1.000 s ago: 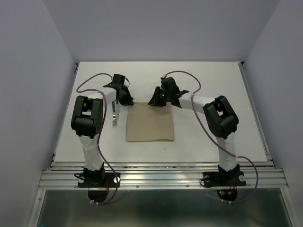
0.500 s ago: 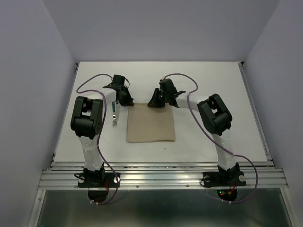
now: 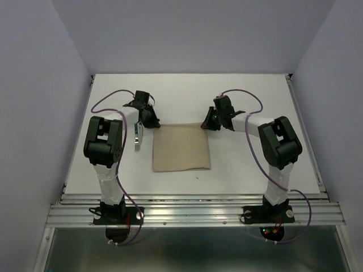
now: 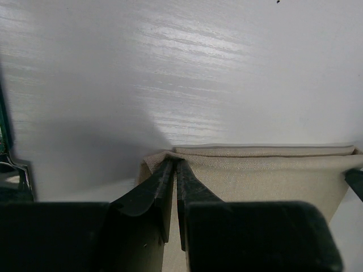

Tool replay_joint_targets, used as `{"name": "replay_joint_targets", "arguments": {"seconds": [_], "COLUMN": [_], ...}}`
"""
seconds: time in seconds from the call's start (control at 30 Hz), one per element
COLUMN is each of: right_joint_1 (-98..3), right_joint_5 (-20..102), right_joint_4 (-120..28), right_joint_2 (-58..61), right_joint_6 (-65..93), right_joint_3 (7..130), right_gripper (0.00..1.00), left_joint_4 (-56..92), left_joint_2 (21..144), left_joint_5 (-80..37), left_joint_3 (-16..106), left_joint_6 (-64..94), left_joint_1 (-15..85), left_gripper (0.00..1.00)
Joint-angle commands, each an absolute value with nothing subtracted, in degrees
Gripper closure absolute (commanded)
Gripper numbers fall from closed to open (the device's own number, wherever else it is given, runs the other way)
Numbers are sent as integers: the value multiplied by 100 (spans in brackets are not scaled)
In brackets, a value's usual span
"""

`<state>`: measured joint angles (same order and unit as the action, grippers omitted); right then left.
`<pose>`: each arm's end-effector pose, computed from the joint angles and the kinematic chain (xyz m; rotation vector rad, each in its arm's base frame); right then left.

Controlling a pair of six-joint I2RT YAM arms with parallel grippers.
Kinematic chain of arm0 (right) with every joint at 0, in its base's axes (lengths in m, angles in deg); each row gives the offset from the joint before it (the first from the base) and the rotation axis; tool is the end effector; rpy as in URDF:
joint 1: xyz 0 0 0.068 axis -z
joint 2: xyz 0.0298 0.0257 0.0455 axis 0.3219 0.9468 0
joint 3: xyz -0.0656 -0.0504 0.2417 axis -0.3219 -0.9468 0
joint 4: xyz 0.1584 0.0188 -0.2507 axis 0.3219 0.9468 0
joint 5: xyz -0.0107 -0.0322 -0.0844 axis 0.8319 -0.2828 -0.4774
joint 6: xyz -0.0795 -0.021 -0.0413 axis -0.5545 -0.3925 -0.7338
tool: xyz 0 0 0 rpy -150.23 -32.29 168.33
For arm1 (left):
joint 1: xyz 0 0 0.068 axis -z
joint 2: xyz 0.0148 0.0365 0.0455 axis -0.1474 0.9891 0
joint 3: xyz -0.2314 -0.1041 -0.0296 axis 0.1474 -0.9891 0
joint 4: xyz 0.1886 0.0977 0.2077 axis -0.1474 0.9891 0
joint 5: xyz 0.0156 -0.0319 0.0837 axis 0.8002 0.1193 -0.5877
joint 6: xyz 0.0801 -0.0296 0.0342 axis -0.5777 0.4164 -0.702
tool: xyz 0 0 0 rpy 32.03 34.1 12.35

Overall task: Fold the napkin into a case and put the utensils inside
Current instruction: Smooth out the square-folded napkin at the center of the board.

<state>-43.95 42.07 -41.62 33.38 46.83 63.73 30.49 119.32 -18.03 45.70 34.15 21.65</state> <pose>0.4224 0.2123 0.0839 0.2387 2.4810 0.6920 0.4529 -0.1233 0.0879 -0.2840 2.4938 -0.5783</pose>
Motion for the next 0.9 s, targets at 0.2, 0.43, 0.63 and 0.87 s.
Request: {"name": "replay_joint_targets", "arguments": {"seconds": [0.2,0.43,0.63,0.87], "right_joint_1": [-4180,-4250,-4820,-5911], "right_joint_5": [4234,4287,4191,3181], "right_joint_4": [-4051,-3857,-3656,-3093], "right_joint_2": [2957,2334,1605,1331], "right_joint_6": [4323,4200,4209,4024], "right_joint_3": [6293,6118,5495,5309], "right_gripper": [78,78,78,73], "left_joint_4": [3524,3612,3822,4183], "left_joint_2": [11854,11609,11205,10659], "left_joint_5": [-1917,-1952,-2092,-2478], "left_joint_3": [4414,4449,4554,4748], "left_joint_6": [3340,3340,3287,3111], "left_joint_1": [2210,2210,2210,2210], "left_gripper": [81,81,78,62]}}
